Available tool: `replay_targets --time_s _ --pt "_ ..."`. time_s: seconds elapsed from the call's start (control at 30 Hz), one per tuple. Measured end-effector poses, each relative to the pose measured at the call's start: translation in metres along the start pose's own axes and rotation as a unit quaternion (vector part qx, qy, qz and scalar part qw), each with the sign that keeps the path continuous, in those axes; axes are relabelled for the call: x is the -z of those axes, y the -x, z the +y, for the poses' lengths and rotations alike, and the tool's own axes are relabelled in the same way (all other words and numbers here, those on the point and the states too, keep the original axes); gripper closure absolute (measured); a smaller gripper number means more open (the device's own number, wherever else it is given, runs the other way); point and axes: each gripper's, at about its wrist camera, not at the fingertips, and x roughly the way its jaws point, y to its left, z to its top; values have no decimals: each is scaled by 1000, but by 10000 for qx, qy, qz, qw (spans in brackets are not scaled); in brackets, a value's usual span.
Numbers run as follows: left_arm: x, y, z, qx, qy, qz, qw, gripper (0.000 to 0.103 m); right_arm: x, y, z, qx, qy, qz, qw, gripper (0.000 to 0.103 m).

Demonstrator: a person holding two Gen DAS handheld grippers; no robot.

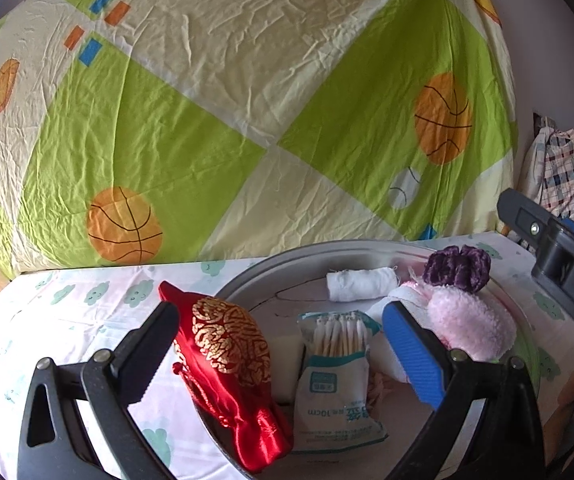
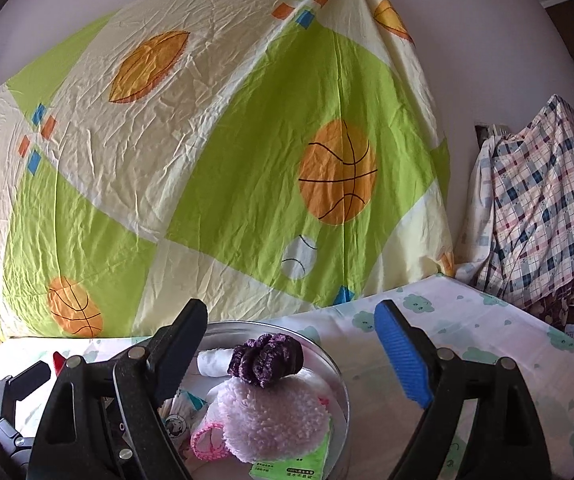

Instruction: Organize soft objects

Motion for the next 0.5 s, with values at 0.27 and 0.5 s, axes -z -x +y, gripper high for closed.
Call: replay_targets --time_s 0.27,0.5 --pt "-4 -7 20 -300 621 177 9975 0 0 5 12 168 393 -169 9989 16" --pt "-3 -39 37 -267 1150 899 9889 29 -3 9 13 228 463 -316 9982 16"
